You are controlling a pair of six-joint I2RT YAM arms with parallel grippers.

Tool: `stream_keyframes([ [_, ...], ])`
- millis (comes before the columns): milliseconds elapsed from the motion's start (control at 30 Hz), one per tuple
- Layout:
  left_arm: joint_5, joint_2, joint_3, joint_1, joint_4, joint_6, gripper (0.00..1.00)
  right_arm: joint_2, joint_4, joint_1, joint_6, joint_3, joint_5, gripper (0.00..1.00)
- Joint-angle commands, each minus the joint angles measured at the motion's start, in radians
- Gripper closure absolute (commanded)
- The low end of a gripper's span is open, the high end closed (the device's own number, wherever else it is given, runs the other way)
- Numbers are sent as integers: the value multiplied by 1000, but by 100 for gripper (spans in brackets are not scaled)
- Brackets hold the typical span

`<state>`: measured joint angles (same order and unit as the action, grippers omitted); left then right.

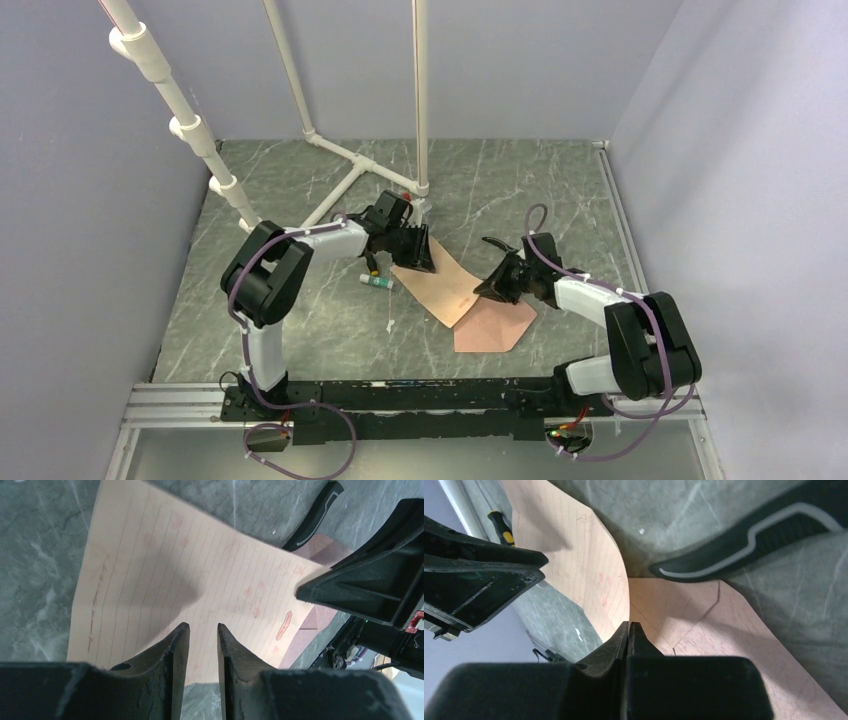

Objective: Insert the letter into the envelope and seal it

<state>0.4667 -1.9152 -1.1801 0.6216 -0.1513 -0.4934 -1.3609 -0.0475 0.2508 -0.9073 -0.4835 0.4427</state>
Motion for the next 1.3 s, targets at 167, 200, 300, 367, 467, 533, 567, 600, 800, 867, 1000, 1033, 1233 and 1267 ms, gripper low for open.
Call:
stream_keyframes([
  [167, -13, 178, -216, -5, -166, 107, 54, 224, -15, 1, 203, -102, -16, 100],
  [200, -4, 196, -248, -9, -197, 131, 48, 255, -37, 1, 256, -126, 13, 100],
  [300, 28, 250, -356, -29, -299, 203, 29, 317, -118, 1, 406, -219, 128, 100],
  [367, 56, 276, -436, -39, -368, 274, 19, 339, -190, 1, 503, -294, 195, 100],
  [467, 85, 313, -542, -42, -472, 410, 11, 336, -287, 2, 621, -399, 286, 100],
  [533, 99, 340, -598, -42, -521, 515, 10, 307, -378, 2, 705, -490, 321, 100],
  [567, 103, 352, -621, -43, -542, 554, 9, 286, -427, 2, 744, -533, 340, 100],
  [600, 111, 362, -644, -43, -565, 587, 9, 266, -479, 2, 785, -578, 358, 100],
  [800, 194, 368, -715, -43, -690, 689, 7, 201, -723, 43, 939, -793, 410, 100],
  [867, 240, 366, -696, -43, -713, 706, 7, 204, -762, 68, 956, -828, 398, 100],
  [1000, 317, 365, -656, -43, -764, 774, 8, 218, -814, 82, 972, -874, 396, 100],
  [1033, 339, 363, -655, -43, -780, 785, 8, 221, -825, 83, 974, -882, 404, 100],
  [1233, 449, 339, -659, -43, -862, 849, 15, 206, -899, 102, 993, -939, 440, 100],
  [1267, 473, 336, -659, -43, -874, 857, 16, 205, -905, 103, 995, -943, 439, 100],
])
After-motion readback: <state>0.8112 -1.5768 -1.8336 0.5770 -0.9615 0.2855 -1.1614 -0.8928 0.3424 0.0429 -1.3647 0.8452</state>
